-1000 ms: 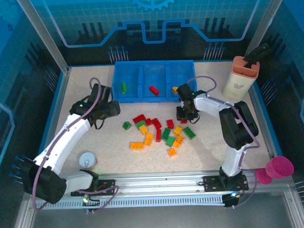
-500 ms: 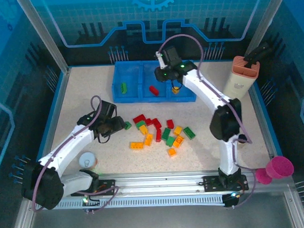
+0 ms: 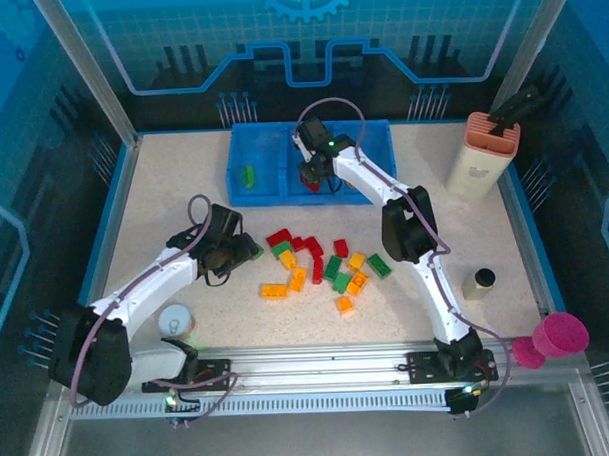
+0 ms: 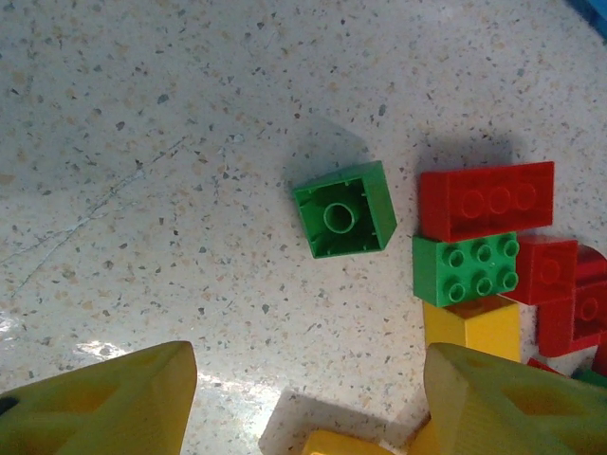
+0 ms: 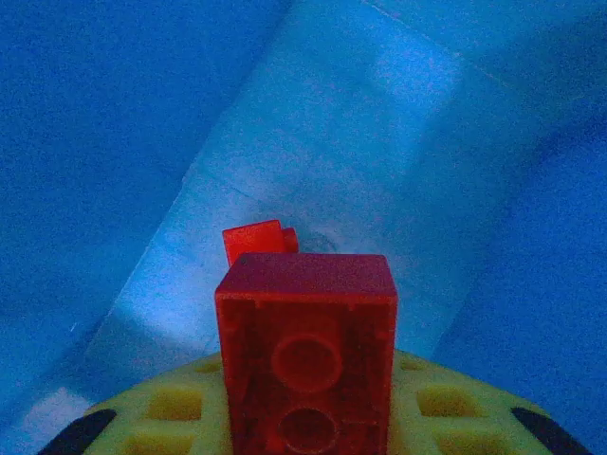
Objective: Sort the legos into containers by color
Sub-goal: Place the lego in the container, then rotate the lego at the center of the table.
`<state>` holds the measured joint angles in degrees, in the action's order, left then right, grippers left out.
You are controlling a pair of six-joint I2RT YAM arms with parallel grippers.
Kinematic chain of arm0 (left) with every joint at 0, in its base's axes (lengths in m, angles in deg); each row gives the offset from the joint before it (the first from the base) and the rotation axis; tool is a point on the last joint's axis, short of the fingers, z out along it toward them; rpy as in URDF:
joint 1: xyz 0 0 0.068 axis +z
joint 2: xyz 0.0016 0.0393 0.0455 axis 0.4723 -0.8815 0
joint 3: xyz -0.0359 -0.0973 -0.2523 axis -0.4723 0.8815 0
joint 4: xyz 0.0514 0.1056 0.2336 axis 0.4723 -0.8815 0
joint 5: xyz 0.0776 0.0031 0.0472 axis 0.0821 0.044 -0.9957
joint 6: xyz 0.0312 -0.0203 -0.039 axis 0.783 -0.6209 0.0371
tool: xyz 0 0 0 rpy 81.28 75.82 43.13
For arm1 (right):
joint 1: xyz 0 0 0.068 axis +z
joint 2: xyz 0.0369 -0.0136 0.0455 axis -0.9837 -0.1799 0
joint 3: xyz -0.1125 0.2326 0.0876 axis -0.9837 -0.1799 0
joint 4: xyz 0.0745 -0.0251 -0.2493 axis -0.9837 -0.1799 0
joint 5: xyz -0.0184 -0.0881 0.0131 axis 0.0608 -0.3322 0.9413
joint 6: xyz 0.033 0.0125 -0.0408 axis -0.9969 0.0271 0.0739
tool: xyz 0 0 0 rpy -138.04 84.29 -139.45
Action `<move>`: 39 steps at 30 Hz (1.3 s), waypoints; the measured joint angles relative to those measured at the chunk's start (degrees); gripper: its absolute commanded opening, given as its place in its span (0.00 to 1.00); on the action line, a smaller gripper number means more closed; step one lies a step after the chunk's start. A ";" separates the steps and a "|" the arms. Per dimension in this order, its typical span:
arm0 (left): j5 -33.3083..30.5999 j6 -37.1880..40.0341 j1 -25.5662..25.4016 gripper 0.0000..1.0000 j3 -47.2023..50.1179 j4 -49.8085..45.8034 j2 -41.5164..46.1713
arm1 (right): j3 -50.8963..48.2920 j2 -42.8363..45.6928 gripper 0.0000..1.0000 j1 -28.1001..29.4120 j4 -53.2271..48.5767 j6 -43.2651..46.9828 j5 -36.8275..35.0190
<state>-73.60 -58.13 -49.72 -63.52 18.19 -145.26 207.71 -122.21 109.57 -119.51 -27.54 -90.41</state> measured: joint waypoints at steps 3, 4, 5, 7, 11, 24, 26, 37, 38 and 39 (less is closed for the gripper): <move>-1.14 -1.11 -0.74 0.68 0.28 1.09 -1.25 | 0.07 0.00 0.34 0.00 0.17 0.00 0.28; -1.49 -1.73 -0.90 0.68 0.28 1.40 -1.75 | -0.02 0.00 0.36 0.00 0.33 0.02 0.52; -1.86 -2.03 -1.05 0.68 0.31 1.86 -2.25 | -0.13 0.02 0.39 0.02 0.46 0.04 0.68; -2.29 -2.51 -1.14 0.68 0.33 2.99 -3.28 | -0.79 0.26 0.45 0.02 1.09 0.11 1.14; -2.36 -3.67 -1.27 0.68 0.35 5.77 -6.73 | -2.40 1.11 0.49 0.17 1.75 0.66 1.73; -4.24 -5.90 -2.29 0.68 0.33 10.62 -14.58 | -0.81 7.02 0.49 0.79 0.48 2.14 5.44; -4.24 -6.38 -2.32 0.68 0.33 11.91 -15.96 | -0.66 8.74 0.50 1.05 0.22 2.45 6.01; -6.45 -6.51 -2.60 0.57 -4.20 6.99 -21.79 | -19.19 30.18 0.56 2.34 3.10 1.90 5.57; -6.60 -6.43 -2.64 0.57 -4.50 6.60 -22.05 | -21.70 32.26 0.56 2.51 3.45 1.84 5.49; -6.62 -6.34 -2.64 0.58 -4.76 6.27 -22.18 | -24.04 34.07 0.56 2.67 3.82 1.68 5.25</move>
<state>-80.22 -64.47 -52.37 -68.28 24.46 -167.45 183.67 -88.13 112.23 -115.68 -25.86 -85.17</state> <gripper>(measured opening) 0.570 0.557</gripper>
